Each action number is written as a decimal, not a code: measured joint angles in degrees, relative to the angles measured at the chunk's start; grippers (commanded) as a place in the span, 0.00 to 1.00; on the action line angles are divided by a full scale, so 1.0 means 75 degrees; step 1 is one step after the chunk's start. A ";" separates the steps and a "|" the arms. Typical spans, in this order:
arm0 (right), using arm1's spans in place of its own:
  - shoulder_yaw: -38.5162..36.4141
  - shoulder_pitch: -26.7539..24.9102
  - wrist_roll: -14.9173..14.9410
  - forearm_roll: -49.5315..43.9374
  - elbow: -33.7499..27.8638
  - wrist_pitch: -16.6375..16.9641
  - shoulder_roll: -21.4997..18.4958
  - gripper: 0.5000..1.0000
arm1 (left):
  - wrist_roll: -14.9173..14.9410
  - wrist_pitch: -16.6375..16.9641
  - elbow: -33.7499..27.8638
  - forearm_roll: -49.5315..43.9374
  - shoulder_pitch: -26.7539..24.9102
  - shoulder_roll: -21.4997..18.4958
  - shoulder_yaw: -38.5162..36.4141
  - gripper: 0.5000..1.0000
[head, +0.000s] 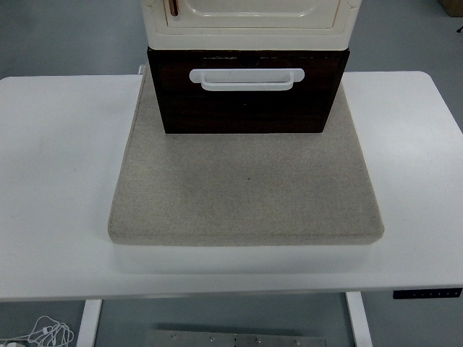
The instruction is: Open the drawer under the combination cabinet
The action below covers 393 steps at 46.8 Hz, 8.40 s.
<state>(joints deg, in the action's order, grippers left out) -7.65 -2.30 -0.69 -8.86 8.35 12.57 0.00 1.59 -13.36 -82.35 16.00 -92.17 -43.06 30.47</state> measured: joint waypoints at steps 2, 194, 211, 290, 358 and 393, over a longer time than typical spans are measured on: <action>0.0000 0.0001 -0.0001 0.0000 0.0000 0.0001 0.0000 0.85 | 0.0127 -0.0034 -0.0096 0.0002 -0.0109 -0.0045 -0.0201 1.00; 0.0000 0.0002 -0.0001 0.0000 0.0000 0.0000 0.0000 0.85 | 0.3829 -0.0004 0.2077 0.0866 -0.1069 0.3237 -0.5116 1.00; 0.0000 0.0002 -0.0002 0.0000 0.0000 0.0000 0.0000 0.85 | 0.3810 -0.0020 0.2219 0.0867 -0.1052 0.3233 -0.5125 1.00; 0.0000 0.0001 -0.0002 -0.0003 0.0000 0.0000 0.0000 0.85 | 0.3749 -0.1144 0.2102 0.0823 -0.1241 0.3245 -0.5174 1.00; 0.0000 0.0002 -0.0002 0.0000 0.0000 0.0000 0.0000 0.85 | 0.3750 -0.2088 0.1246 0.0720 -0.1513 0.2859 -0.5011 1.00; 0.0000 0.0002 -0.0001 0.0000 0.0000 0.0000 0.0000 0.85 | 0.3749 -0.2264 0.0772 0.0701 -0.1743 0.2551 -0.4884 1.00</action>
<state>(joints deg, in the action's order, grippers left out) -7.65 -2.29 -0.70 -8.87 8.35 12.57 0.00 29.70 -30.34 -76.56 21.26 -105.24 -23.93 -6.16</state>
